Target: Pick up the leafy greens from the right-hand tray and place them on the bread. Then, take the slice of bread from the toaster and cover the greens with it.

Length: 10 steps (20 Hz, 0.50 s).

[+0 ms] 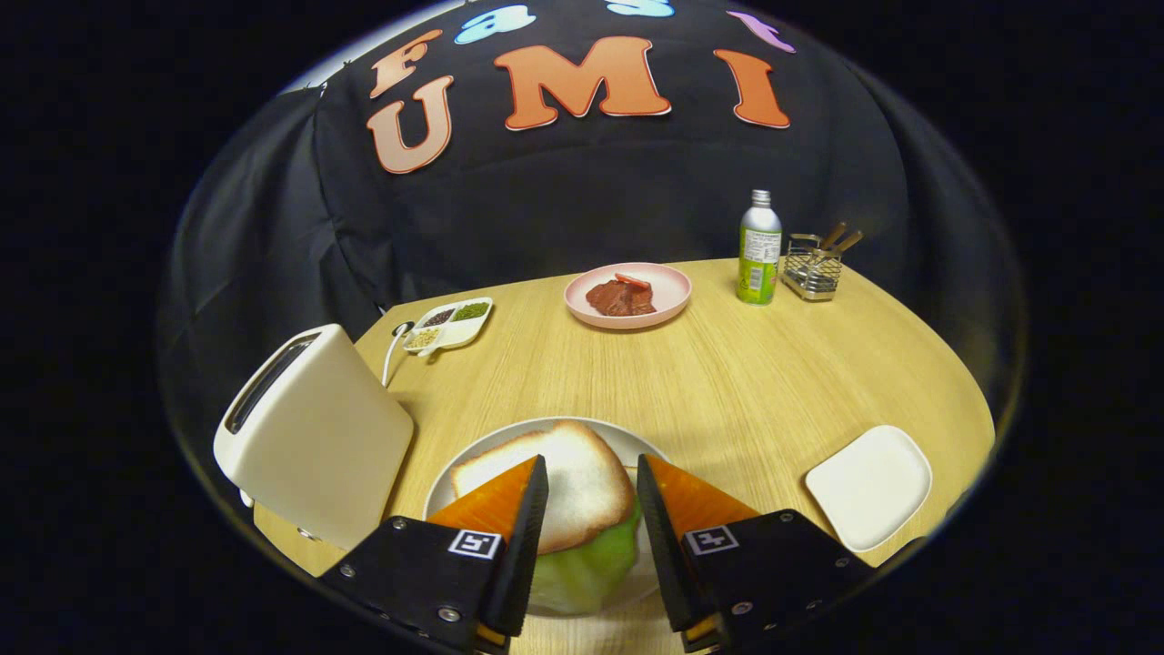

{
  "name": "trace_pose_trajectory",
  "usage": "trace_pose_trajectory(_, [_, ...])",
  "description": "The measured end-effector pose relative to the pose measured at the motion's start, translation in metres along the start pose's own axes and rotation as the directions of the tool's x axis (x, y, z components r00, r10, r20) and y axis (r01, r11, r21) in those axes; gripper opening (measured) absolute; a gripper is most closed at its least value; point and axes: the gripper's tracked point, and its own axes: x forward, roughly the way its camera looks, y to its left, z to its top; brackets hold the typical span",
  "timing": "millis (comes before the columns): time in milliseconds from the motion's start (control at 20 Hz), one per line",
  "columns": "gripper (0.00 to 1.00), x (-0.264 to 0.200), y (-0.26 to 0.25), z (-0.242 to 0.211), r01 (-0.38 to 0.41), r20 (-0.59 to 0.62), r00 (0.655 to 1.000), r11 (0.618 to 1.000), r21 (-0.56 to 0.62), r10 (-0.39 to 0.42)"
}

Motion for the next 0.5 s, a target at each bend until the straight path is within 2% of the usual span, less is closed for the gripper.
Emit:
trace_pose_trajectory(150, [0.7,-0.011,-0.009,0.008,0.018,0.03,0.999,1.0,-0.015,-0.018])
trace_pose_trajectory(300, [0.9,-0.028,-0.022,0.023,0.061,0.095,0.994,0.997,-0.052,-0.056])
trace_pose_trajectory(400, [0.98,-0.04,-0.032,0.036,0.097,0.153,0.985,0.992,-0.077,-0.085])
trace_pose_trajectory(500, [0.98,-0.053,-0.041,0.047,0.132,0.201,0.974,0.986,-0.106,-0.109])
